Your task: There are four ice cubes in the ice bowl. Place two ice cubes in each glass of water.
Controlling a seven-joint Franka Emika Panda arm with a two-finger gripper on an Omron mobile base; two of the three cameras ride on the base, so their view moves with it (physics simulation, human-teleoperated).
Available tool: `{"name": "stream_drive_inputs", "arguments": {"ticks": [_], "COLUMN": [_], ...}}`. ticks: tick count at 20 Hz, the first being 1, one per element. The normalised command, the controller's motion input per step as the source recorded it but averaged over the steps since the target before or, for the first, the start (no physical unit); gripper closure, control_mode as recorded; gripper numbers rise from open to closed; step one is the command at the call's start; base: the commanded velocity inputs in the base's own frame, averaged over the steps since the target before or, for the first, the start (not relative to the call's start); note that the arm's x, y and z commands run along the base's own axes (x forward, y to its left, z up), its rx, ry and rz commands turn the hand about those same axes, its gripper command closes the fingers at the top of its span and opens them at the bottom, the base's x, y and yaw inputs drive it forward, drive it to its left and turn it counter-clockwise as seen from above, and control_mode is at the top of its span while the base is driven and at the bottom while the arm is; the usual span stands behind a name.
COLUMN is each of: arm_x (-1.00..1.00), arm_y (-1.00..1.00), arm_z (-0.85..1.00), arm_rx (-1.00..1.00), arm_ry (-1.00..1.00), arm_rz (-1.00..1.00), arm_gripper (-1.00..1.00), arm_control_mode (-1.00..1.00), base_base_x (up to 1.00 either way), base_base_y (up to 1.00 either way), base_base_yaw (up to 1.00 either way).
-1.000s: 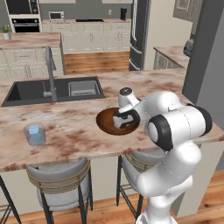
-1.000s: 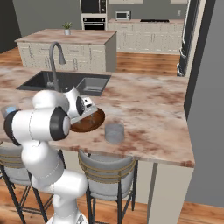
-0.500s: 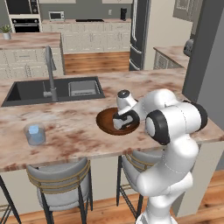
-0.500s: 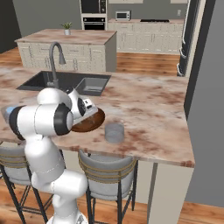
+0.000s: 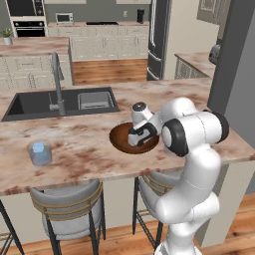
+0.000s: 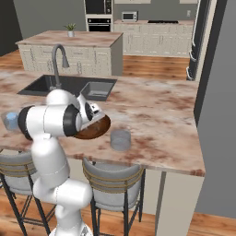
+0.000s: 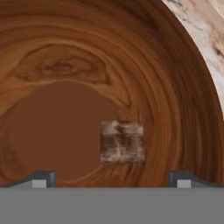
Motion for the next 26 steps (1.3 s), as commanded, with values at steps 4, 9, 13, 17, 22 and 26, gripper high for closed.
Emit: {"name": "stream_drive_inputs", "arguments": {"ticks": [4,9,13,17,22,26], "arm_x": [0.3,0.16,0.09,0.0,0.0,0.0], "arm_y": [0.05,0.02,0.0,0.0,0.0,0.0], "arm_z": [-0.14,-0.25,-0.26,-0.16,-0.08,-0.1], "arm_rx": [0.0,0.0,0.0,0.0,0.0,0.0], "arm_ry": [0.0,0.0,0.0,0.0,0.0,0.0], "arm_rz": [0.0,0.0,0.0,0.0,0.0,-0.02], "arm_gripper": [-1.0,-1.0,-1.0,-1.0,-1.0,1.0], "arm_control_mode": [-1.0,-1.0,-1.0,-1.0,-1.0,-1.0], "base_base_x": [0.0,0.0,0.0,0.0,0.0,0.0], "base_base_y": [0.0,0.0,0.0,0.0,0.0,0.0], "base_base_yaw": [0.0,0.0,0.0,0.0,0.0,0.0]}}
